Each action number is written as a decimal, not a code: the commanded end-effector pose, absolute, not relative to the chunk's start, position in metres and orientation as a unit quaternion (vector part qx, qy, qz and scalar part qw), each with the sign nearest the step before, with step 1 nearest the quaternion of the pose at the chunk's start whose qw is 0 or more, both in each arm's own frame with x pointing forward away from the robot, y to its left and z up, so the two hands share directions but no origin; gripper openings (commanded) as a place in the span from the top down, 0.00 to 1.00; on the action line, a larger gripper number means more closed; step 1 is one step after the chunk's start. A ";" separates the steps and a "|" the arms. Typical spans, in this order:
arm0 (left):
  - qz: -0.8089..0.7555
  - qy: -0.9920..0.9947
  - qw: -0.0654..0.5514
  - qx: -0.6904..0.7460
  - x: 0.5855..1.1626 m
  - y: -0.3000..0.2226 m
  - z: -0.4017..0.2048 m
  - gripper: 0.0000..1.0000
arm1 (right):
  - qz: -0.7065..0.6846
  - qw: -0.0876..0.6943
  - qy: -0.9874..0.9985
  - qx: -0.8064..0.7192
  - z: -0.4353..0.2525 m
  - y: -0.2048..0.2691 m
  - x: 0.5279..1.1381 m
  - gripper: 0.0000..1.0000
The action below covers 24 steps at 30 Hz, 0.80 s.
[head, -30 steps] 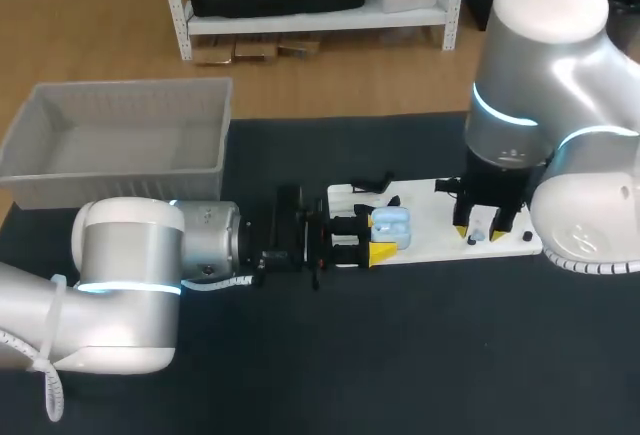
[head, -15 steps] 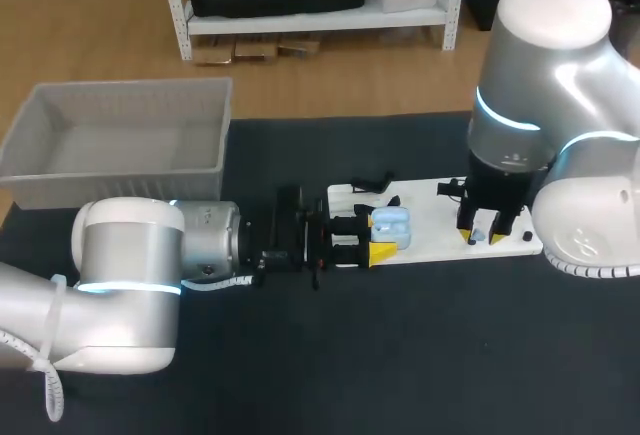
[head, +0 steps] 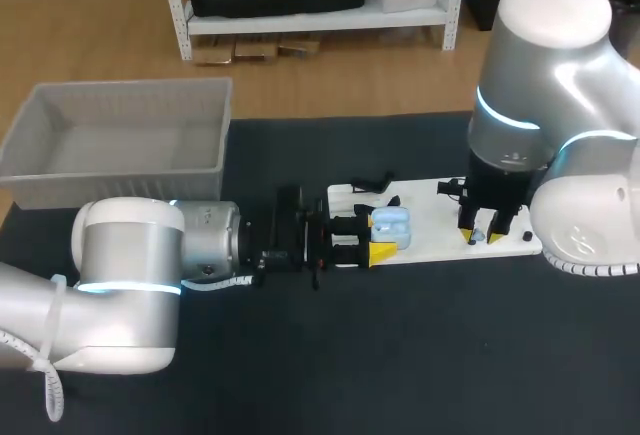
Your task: Pick up each earbud case from the left stands, insert the matching earbuds, close the lid, and place the case in the box.
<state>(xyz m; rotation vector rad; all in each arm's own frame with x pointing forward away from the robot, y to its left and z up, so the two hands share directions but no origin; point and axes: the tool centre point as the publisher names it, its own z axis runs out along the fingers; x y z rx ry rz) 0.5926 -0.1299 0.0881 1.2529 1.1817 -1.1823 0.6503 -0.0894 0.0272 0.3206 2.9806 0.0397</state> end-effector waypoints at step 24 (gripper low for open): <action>-0.490 0.488 0.502 0.518 0.593 -0.130 0.088 1.00 | 0.003 0.081 0.992 0.101 0.049 -0.087 0.643 1.00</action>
